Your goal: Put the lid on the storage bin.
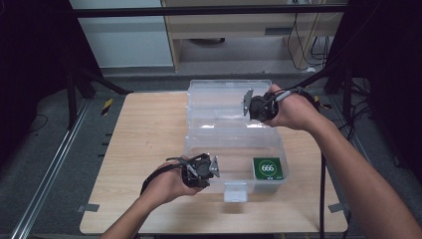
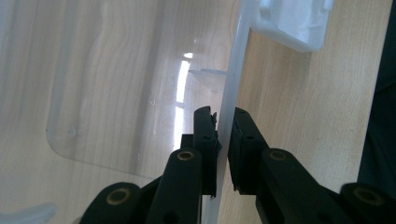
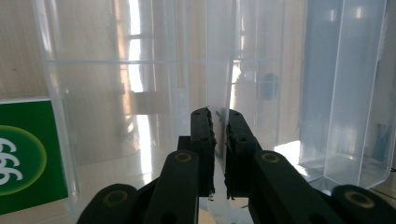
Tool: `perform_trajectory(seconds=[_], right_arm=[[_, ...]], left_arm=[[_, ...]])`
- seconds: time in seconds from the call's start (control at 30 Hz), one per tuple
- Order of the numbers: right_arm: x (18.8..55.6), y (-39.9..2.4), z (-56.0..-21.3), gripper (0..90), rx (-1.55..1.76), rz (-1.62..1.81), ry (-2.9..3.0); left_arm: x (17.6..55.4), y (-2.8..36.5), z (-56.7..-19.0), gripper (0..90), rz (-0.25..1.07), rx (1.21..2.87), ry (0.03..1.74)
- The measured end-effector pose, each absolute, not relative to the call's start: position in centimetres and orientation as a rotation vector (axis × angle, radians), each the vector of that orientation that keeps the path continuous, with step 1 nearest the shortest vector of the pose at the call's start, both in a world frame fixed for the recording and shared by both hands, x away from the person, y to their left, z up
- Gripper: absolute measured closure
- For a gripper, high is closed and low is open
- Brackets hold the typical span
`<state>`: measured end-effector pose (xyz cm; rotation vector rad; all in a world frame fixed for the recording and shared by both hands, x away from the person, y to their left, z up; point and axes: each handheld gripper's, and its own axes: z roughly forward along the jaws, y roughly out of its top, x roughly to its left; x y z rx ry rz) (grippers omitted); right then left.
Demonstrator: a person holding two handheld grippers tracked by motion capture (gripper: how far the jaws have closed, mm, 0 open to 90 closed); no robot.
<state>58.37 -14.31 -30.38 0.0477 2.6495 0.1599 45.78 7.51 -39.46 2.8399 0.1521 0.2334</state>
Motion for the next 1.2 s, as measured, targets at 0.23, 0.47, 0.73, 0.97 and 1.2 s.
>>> perform_trajectory(seconds=[0.23,0.47,0.73,0.97,1.2], right_arm=[[57.7,-14.2,-30.2,85.0,0.02,0.155,2.638],[56.4,-14.0,-30.0,85.1,-0.007,0.157,2.607],[54.4,-13.9,-29.8,85.0,-0.039,0.16,2.581],[52.6,-14.0,-29.8,84.6,-0.038,0.176,2.553],[51.4,-14.0,-30.0,84.1,-0.037,0.183,2.519]], left_arm=[[45.5,7.5,-39.5,81.5,0.27,2.832,0.172],[45.3,7.4,-39.6,81.0,0.284,2.832,0.178],[45.1,7.4,-39.7,80.5,0.317,2.822,0.189],[44.9,7.4,-39.7,80.0,0.327,2.818,0.207],[45.0,7.4,-39.7,79.8,0.328,2.819,0.199]])
